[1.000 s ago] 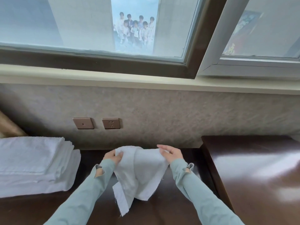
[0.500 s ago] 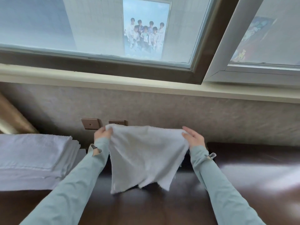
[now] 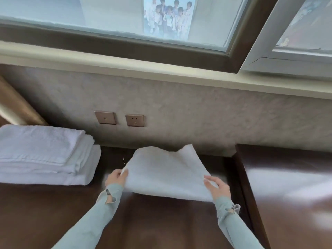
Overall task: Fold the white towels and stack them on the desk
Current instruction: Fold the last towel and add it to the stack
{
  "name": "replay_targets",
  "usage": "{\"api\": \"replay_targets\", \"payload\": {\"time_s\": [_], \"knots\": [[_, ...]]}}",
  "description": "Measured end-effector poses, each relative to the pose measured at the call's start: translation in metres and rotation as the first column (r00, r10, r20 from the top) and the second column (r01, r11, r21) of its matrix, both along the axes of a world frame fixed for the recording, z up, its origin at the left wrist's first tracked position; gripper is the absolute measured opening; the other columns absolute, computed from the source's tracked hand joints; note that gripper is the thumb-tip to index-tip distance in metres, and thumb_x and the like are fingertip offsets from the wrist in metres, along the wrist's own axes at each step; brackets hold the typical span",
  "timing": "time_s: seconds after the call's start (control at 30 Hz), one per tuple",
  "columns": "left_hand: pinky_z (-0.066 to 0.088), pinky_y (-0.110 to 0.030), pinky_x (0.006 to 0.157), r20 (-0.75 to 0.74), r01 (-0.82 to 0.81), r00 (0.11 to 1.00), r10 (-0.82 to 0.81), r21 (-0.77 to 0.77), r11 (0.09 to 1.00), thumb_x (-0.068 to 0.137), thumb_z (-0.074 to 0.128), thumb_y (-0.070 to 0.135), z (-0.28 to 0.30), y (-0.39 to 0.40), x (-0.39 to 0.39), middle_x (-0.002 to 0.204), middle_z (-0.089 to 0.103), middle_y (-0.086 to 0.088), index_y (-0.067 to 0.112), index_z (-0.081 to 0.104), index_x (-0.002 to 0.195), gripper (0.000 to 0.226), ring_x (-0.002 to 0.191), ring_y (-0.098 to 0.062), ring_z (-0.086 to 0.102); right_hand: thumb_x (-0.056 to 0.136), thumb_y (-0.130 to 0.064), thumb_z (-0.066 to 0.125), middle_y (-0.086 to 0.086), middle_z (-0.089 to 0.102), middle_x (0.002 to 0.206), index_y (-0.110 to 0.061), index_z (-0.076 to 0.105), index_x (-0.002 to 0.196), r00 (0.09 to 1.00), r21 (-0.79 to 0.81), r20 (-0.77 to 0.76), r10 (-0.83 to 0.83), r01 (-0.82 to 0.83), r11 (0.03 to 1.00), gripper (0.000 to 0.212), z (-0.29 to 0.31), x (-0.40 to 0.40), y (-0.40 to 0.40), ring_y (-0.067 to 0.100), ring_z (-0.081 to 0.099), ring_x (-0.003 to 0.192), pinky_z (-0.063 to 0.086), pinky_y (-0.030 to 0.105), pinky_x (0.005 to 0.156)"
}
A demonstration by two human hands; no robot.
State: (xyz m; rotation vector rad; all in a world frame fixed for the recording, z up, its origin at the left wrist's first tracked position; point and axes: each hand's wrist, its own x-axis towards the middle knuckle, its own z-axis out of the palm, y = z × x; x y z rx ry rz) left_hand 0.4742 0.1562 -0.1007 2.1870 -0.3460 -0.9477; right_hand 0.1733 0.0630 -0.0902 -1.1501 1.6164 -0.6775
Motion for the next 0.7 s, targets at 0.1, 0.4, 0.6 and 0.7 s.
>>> {"api": "replay_targets", "payload": {"time_s": [0.1,0.4,0.6,0.7], "knots": [[0.047,-0.030,0.087,-0.085,0.086,0.995,-0.061,0.341,0.936,0.093,0.050,0.026,-0.054,0.027,-0.009,0.113,0.062,-0.018,0.001,0.063,0.101,0.029,0.108,-0.034,0.058,0.080,-0.009,0.068,0.006,0.066,0.097,-0.022,0.069,0.082,0.983,0.172,-0.184,0.024,0.008,0.985,0.014,-0.047,-0.019,0.032,0.023,0.059,0.098,0.039,0.024,0.082],[0.047,-0.032,0.098,-0.254,0.072,0.963,0.086,0.551,0.831,0.080,0.053,0.019,-0.085,0.040,-0.024,0.106,0.063,-0.014,0.002,0.058,0.091,0.020,0.100,-0.029,0.062,0.082,0.003,0.051,0.012,0.063,0.103,-0.018,0.065,0.075,0.878,0.358,-0.456,0.145,0.032,0.933,0.026,-0.094,-0.035,0.056,0.028,0.056,0.092,0.048,0.028,0.076],[0.045,-0.034,0.089,-0.396,0.008,0.915,0.075,0.205,0.979,0.077,0.064,0.008,-0.091,0.031,-0.036,0.099,0.056,-0.012,0.005,0.061,0.080,0.005,0.093,-0.027,0.054,0.083,-0.022,0.057,0.006,0.046,0.128,-0.024,0.053,0.117,0.566,0.528,-0.596,0.569,-0.258,0.809,0.035,-0.084,-0.014,0.030,0.025,0.044,0.117,0.040,0.032,0.098],[0.044,-0.027,0.070,-0.471,0.038,0.882,0.011,0.093,0.995,0.080,0.069,0.008,-0.072,0.015,-0.054,0.082,0.058,-0.009,0.016,0.057,0.100,0.024,0.074,-0.024,0.058,0.084,-0.022,0.061,0.006,0.057,0.123,-0.017,0.058,0.115,0.695,0.328,-0.460,0.553,-0.446,0.833,0.032,-0.070,0.040,0.009,0.022,0.054,0.114,0.039,0.022,0.093]]}}
